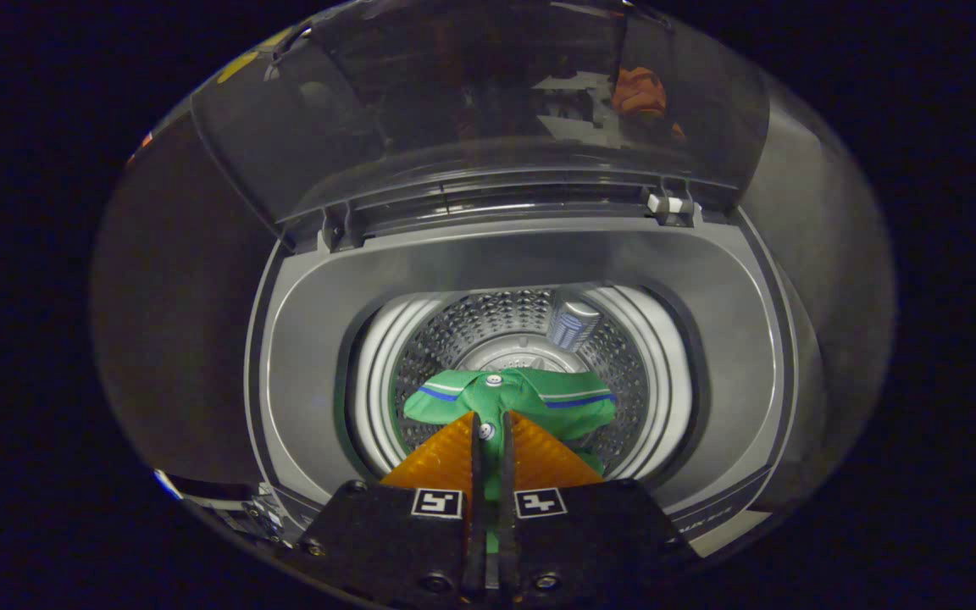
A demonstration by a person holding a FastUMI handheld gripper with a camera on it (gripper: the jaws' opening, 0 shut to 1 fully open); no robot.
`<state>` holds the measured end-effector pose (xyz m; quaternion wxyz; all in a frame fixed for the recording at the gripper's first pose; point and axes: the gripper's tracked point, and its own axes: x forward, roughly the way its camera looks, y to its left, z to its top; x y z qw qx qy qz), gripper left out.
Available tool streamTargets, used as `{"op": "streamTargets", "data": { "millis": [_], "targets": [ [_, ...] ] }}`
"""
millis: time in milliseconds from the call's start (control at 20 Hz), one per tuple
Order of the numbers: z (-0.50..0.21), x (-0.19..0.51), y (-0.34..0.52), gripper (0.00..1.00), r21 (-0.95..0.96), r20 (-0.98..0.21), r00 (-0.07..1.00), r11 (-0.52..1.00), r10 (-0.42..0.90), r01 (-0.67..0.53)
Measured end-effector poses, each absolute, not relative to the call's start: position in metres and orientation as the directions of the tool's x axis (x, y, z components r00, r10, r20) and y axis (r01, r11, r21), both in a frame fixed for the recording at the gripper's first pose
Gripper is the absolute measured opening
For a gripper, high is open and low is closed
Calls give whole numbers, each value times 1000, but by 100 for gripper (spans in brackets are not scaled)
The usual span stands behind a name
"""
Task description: Put the clothes into the washing machine and then close the washing machine lid.
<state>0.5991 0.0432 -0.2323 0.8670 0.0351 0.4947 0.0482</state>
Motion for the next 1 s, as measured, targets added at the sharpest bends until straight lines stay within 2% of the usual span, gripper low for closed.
{"op": "streamTargets", "data": {
  "millis": [200, 300, 450, 500, 1000],
  "targets": [
    [-231, 593, 40, 15, 106, -850, 512, 993, 121, -59],
    [-231, 592, 38, 22, 99, -844, 524, 994, 112, -53],
    [-228, 588, 32, 69, 81, -834, 544, 996, 93, -46],
    [-227, 586, 30, 71, 72, -830, 552, 996, 85, -46],
    [-194, 590, 15, 69, -58, -734, 678, 991, 39, -121]
  ]
}}
